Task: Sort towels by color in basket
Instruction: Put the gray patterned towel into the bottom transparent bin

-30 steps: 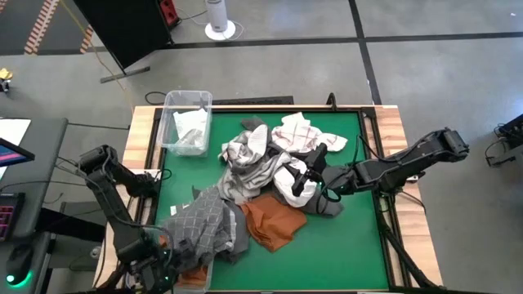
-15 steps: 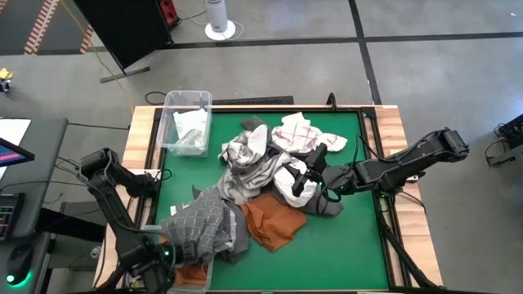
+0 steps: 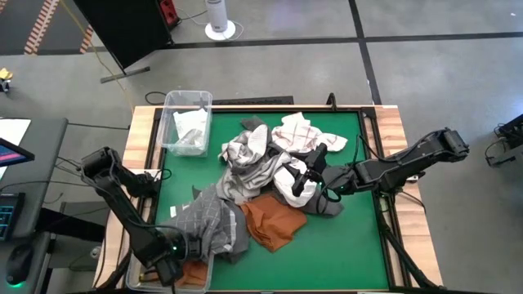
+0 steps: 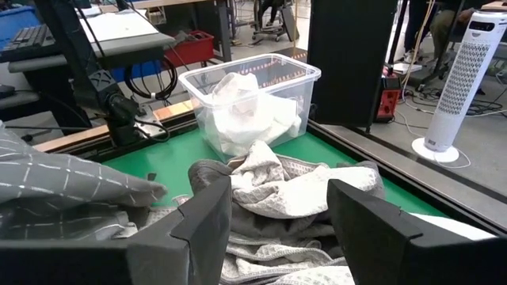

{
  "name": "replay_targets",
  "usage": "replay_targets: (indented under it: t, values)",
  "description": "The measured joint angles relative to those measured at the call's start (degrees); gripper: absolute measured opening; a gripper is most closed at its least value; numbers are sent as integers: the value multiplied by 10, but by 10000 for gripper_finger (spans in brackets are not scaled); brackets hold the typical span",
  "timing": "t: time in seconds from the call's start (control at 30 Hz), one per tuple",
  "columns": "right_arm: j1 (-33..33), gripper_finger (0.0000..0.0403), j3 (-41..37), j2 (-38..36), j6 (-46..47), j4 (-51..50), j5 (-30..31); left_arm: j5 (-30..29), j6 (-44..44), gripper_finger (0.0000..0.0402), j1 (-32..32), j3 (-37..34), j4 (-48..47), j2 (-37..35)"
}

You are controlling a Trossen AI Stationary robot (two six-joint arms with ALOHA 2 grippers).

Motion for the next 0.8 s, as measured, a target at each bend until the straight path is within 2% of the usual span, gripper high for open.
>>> replay_targets:
  t: [0.47, 0.7, 0.8]
  values:
    - [-3, 235, 0, 0, -3, 0, 0, 60, -12, 0, 4, -102, 160, -1]
    - [-5, 235, 0, 0, -2, 0, 0, 60, -34, 0, 4, -111, 180, -2]
    - [-5, 235, 0, 0, -2, 0, -1, 29, -85, 2, 4, -109, 178, -2]
